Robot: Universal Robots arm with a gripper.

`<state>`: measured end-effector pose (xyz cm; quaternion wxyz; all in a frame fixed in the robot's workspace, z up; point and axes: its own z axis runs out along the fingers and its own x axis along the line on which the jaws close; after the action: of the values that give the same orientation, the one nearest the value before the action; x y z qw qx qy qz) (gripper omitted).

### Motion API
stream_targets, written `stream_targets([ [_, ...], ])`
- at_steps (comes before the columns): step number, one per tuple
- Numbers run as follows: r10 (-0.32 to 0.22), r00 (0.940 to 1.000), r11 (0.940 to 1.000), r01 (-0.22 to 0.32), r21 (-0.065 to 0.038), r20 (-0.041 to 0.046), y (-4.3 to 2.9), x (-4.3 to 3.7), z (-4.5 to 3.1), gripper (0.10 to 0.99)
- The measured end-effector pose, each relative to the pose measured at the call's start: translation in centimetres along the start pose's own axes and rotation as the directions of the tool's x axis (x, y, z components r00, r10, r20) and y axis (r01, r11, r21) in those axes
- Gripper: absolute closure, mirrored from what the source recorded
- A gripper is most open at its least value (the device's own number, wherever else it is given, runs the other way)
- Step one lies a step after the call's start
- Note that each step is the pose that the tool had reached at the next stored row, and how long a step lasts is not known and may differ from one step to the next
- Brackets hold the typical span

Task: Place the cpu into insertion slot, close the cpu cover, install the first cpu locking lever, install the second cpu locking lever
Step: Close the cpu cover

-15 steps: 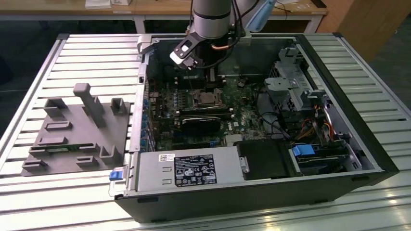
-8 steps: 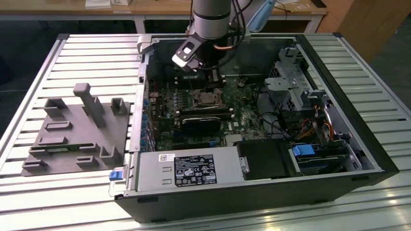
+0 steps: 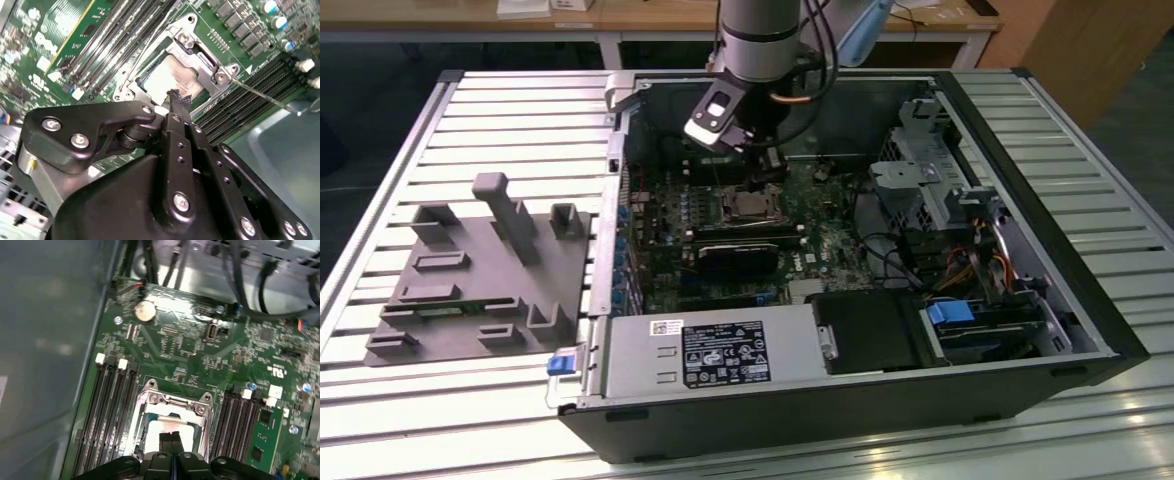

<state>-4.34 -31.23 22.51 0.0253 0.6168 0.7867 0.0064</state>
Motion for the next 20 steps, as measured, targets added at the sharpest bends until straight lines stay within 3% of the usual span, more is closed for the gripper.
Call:
stream_targets([
  [5, -0.091, 0.9959, 0.9959, 0.091, -0.003, -0.0036, 0.0, 0.0, 0.01, 0.984],
  [10, -0.18, 0.9836, 0.9836, 0.18, -0.006, -0.0069, 0.0, 0.0, 0.03, 0.984],
  [15, -0.269, 0.963, 0.963, 0.269, -0.01, -0.01, 0.0, 0.0, 0.05, 0.984],
  [20, -0.356, 0.9343, 0.9343, 0.356, -0.014, -0.0126, 0.0, 0.0, 0.07, 0.984],
])
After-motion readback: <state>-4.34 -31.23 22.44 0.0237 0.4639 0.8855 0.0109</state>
